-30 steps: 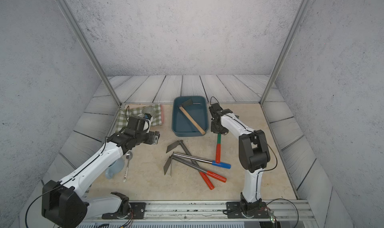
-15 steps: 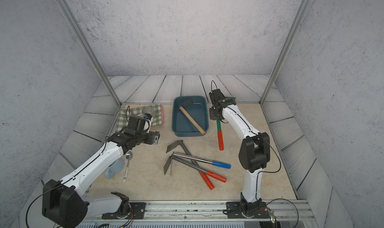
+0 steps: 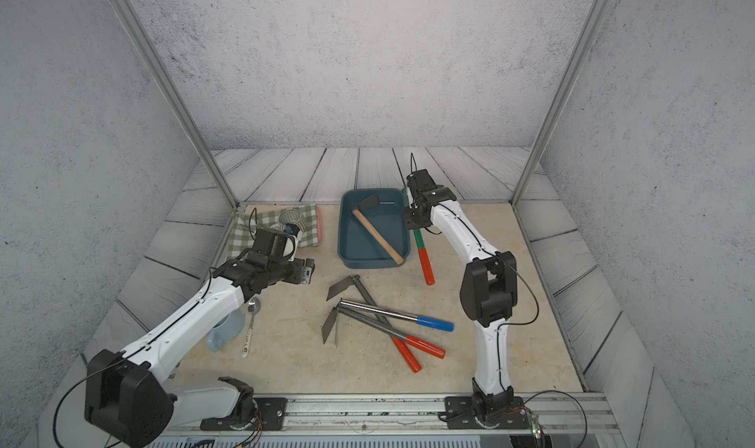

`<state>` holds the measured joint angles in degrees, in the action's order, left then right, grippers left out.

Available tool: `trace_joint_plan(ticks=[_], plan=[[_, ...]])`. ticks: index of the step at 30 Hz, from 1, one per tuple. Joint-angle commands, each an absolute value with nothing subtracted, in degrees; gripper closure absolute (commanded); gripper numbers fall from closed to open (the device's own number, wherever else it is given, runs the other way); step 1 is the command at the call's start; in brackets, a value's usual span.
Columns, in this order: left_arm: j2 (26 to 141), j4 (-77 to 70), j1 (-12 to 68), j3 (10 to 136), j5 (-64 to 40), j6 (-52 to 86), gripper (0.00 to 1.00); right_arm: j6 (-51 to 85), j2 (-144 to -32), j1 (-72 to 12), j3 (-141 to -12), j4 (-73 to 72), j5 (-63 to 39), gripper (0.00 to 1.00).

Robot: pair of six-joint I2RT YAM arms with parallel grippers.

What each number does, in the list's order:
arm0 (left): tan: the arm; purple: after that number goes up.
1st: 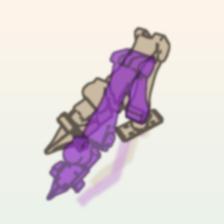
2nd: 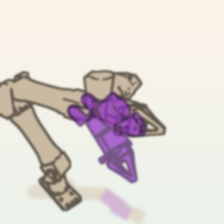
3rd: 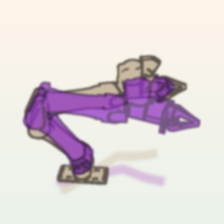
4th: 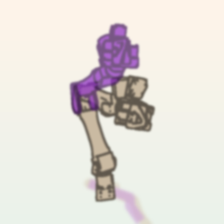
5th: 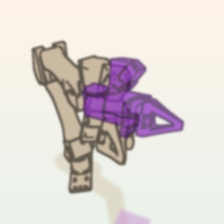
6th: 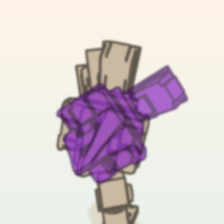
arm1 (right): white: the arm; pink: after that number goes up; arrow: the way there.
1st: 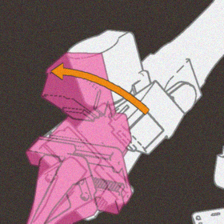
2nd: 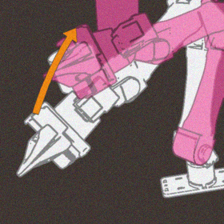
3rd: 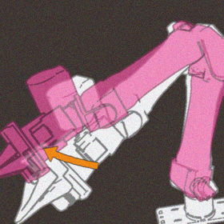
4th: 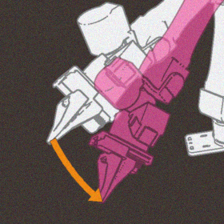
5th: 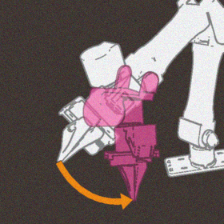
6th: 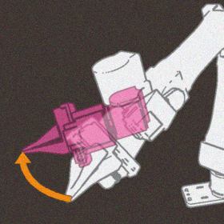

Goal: Put the small hoe into the storage box
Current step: Pick up the hoe from the center of the board, then place the hoe in the storage box.

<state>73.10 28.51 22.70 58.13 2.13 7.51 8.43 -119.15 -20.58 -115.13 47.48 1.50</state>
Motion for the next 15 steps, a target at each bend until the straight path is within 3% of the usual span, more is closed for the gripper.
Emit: trace_joint_plan(ticks=[1,15], plan=[[73.5,29.4,23.2,58.2,2.4,6.8,0.08,4.9,-120.0,-21.5,-119.5,43.4,-1.1,0.94],[73.6,29.5,23.4,58.2,2.3,6.7,0.08,-2.7,-130.6,-27.5,-132.9,48.8,1.0,0.94]])
